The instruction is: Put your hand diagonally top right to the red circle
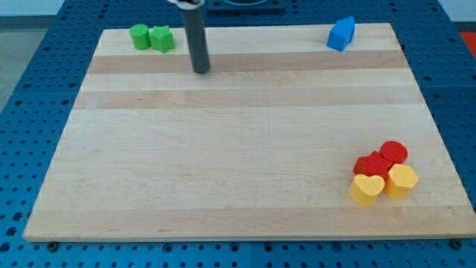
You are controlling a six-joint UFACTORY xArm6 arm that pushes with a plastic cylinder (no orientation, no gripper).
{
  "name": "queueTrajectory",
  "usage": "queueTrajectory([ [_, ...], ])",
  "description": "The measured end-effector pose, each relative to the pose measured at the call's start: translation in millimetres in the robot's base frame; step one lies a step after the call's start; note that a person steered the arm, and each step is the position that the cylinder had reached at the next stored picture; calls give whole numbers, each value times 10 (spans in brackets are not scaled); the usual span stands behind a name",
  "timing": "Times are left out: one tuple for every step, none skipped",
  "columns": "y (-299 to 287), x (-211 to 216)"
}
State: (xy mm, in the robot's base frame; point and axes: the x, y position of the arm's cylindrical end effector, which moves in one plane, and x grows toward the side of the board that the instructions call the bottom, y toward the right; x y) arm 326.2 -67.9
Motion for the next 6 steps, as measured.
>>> queueTrajectory([
  [481, 370],
  [988, 654],
  [1561, 853],
  [2158, 964],
  [2788, 1087],
  [3308, 1271],
])
